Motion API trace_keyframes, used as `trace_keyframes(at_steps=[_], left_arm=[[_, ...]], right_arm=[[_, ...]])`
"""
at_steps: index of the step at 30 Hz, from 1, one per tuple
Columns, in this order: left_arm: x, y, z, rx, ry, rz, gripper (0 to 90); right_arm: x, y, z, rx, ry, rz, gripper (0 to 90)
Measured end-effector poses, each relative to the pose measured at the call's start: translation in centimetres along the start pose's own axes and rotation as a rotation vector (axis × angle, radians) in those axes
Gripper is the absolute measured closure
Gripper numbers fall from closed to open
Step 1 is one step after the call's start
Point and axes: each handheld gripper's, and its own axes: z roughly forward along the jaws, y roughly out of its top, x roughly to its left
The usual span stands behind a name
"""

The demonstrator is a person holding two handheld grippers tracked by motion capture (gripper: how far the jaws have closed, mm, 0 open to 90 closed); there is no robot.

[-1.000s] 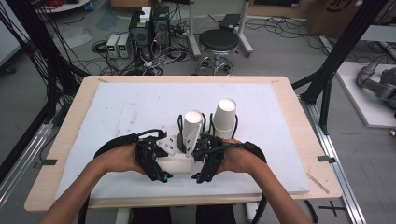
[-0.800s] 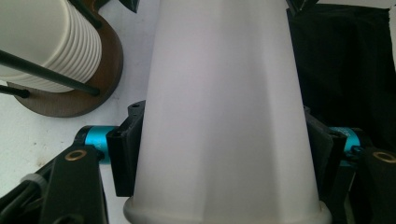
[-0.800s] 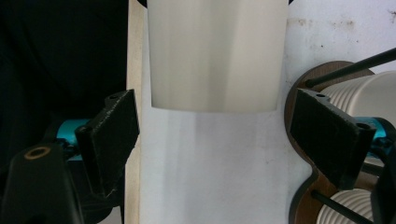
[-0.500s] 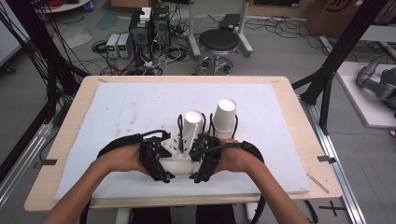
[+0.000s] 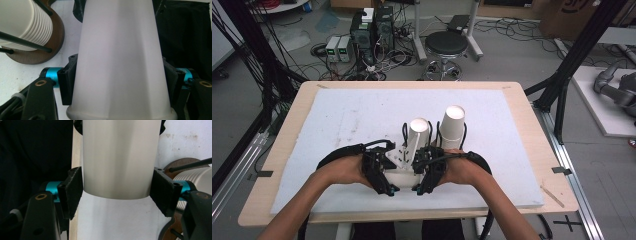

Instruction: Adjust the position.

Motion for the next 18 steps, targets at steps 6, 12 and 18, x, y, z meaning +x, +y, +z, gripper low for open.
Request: trace_keyframes(at_steps=[6,12,18], left_arm=[[-0.26,-0.04,0.2,-0.032,-0.003,-0.034,30.0],[-0.28,-0.07,0.19,-0.043,-0.003,-0.045,30.0],[-0.64,-0.11,0.36,-0.114,-0.018,-0.079,26.0]], right_arm=[[0.32,0.17,0.22,-0.012,-0.019,0.051,35.6],[0.28,0.18,0.27,-0.011,-0.01,0.055,36.6],[0.85,0.15,0.19,-0.038,-0.011,0.13,36.5]])
